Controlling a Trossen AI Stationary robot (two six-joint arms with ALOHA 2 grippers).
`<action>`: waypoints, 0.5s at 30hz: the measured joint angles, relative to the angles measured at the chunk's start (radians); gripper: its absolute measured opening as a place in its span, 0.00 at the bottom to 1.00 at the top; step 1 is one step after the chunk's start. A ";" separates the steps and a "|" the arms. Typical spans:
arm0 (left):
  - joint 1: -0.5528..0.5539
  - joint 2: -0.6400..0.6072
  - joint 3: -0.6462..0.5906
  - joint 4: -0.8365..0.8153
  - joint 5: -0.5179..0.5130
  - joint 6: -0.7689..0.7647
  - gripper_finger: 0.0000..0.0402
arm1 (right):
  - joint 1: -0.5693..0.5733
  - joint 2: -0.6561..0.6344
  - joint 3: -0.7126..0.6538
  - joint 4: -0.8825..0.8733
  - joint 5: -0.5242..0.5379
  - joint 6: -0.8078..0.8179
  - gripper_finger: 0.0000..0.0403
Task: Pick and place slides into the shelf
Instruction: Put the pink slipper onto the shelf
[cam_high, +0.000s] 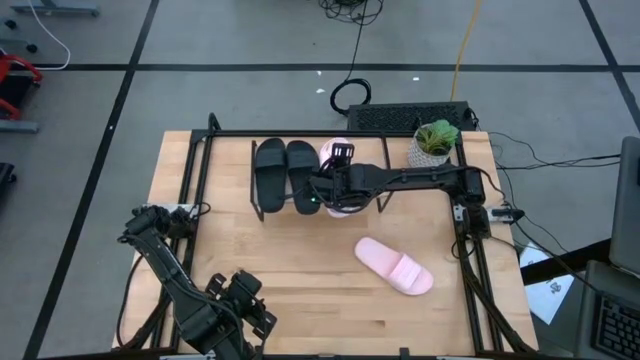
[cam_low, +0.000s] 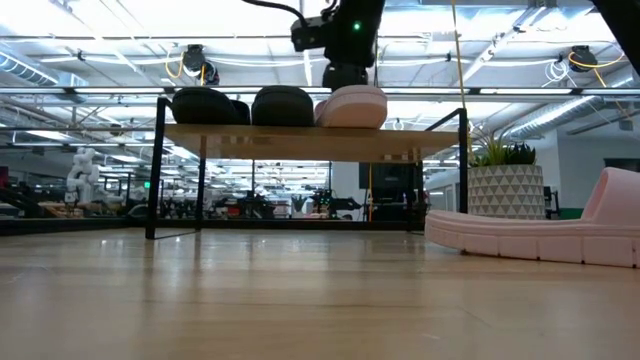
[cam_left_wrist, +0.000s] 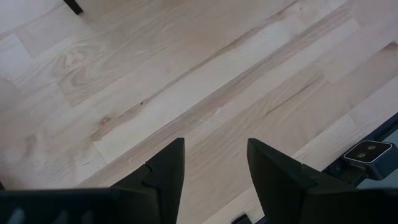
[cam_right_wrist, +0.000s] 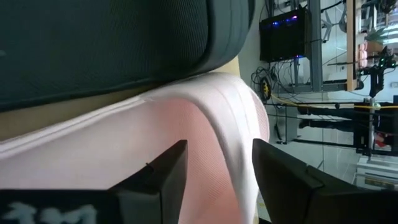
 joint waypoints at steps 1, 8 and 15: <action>0.000 0.000 0.000 0.000 0.000 0.000 0.43 | 0.003 0.000 0.008 -0.005 0.000 0.000 0.43; 0.000 0.000 0.000 0.003 0.000 -0.001 0.43 | 0.029 0.000 0.090 -0.085 0.000 0.007 0.43; 0.000 0.000 0.000 0.003 0.000 -0.002 0.43 | 0.116 0.000 0.189 -0.264 -0.001 0.076 0.43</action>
